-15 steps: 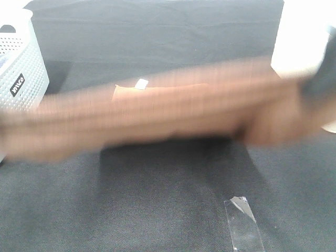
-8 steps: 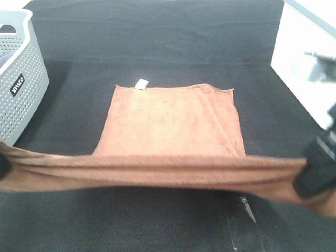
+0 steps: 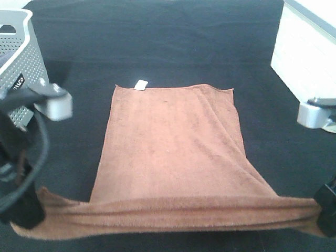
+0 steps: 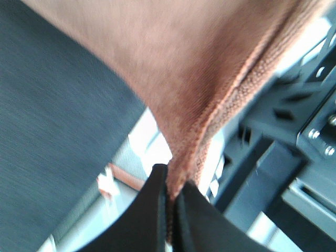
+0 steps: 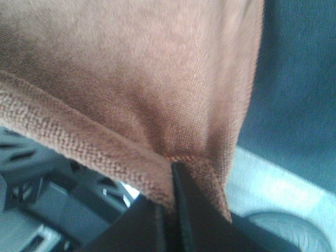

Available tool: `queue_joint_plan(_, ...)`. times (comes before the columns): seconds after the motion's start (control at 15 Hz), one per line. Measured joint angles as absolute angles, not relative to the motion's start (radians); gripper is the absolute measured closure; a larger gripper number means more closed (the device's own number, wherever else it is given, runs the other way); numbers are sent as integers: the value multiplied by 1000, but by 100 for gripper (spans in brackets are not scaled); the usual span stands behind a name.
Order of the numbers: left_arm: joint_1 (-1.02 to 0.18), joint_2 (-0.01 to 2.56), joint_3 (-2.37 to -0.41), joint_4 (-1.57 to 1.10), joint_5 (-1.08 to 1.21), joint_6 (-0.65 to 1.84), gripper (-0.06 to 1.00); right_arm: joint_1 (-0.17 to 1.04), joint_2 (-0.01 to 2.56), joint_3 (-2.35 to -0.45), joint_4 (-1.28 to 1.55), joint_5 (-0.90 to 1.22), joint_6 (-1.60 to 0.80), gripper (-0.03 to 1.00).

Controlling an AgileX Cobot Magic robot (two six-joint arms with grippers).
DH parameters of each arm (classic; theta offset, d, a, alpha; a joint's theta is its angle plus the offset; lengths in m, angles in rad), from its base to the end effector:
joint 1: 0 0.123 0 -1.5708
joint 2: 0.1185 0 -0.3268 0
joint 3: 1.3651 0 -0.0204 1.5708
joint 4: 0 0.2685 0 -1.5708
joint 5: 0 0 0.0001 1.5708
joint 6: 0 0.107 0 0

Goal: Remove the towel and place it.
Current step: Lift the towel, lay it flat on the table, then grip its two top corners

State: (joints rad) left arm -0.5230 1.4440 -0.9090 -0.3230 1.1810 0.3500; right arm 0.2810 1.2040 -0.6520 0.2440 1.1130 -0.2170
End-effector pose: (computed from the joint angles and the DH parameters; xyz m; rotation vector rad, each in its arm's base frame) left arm 0.1957 -0.1491 0.2497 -1.0956 -2.8221 0.4405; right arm 0.1562 0.0692 0.2332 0.6009 -3.0505 -0.3403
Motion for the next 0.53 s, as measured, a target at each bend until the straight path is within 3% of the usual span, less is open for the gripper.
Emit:
queue_joint_plan(0.2, -544, 1497, -909, -307, 1181, 194, 94, 280, 1281, -651, 267, 1139, -217, 97)
queue_joint_plan(0.53, -547, 1499, -862, -326, 1183, 156, 94, 278, 1342, -583, 334, 1172, -244, 97)
